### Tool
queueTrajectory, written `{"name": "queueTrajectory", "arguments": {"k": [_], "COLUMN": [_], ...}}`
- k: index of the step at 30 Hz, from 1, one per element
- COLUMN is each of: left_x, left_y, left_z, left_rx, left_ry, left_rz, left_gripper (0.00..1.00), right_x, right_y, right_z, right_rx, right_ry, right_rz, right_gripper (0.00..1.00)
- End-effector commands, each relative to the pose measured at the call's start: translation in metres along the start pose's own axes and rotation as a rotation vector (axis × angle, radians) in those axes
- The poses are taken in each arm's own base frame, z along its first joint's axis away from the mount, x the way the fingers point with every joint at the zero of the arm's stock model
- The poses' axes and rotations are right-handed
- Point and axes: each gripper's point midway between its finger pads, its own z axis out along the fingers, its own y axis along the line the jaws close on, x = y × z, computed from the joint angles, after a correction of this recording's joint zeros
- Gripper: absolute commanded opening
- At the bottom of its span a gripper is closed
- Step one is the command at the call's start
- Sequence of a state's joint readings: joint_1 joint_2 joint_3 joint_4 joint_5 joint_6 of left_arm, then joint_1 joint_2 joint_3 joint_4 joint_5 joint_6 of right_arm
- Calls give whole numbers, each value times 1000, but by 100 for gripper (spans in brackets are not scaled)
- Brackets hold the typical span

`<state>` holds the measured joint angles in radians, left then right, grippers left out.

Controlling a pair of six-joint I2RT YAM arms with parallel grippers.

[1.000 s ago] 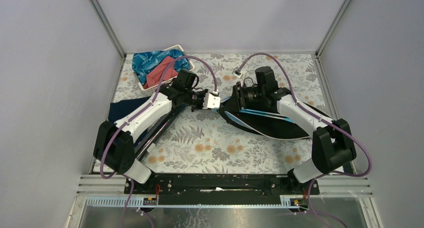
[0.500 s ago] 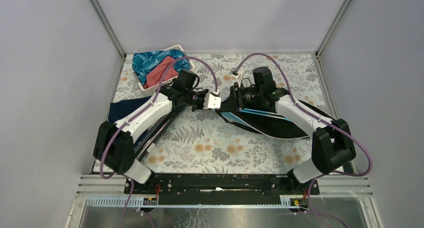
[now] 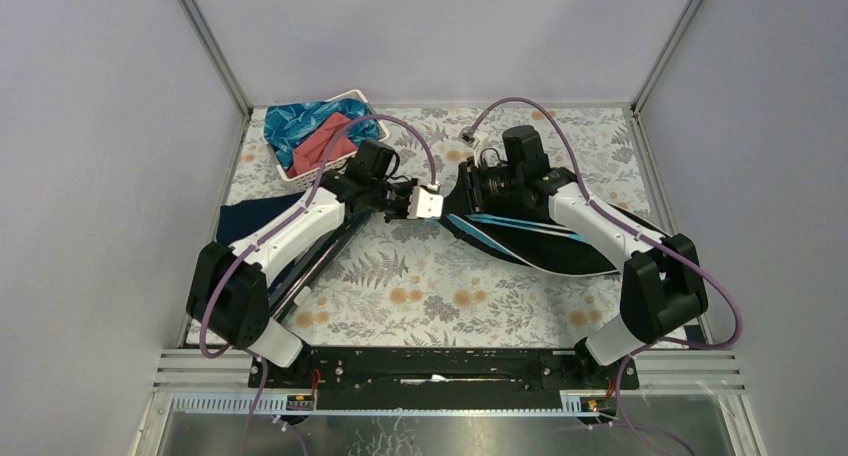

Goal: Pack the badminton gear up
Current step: Zip the racket bag at the center of the board.

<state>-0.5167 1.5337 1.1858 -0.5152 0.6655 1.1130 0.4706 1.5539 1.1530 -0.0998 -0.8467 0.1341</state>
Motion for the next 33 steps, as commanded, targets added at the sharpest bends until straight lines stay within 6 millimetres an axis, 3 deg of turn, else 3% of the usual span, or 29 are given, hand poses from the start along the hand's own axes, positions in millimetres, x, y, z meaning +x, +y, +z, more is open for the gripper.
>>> {"name": "queueTrajectory", "arguments": {"k": [1,11,19,33], "left_x": [3,9,13,20], "left_y": [-23,-25,-27,-32], "left_z": [9,8,3,-6], "left_rx": [65,60,52,62], "left_ry": [-7,18,47,100], "left_rz": [-44,-39,-25,-1], "left_gripper": [0,0,0,0], "right_x": [-31,-35,-36,-22], "right_y": [7,7,1,-21], "right_z": [-4,-12,-22,-30], "right_rx": [26,65,128,219], "right_ry": [-64,-52,-23,37], "right_rz": [-103,-162,-245,-282], "right_gripper": [31,9,0,0]}}
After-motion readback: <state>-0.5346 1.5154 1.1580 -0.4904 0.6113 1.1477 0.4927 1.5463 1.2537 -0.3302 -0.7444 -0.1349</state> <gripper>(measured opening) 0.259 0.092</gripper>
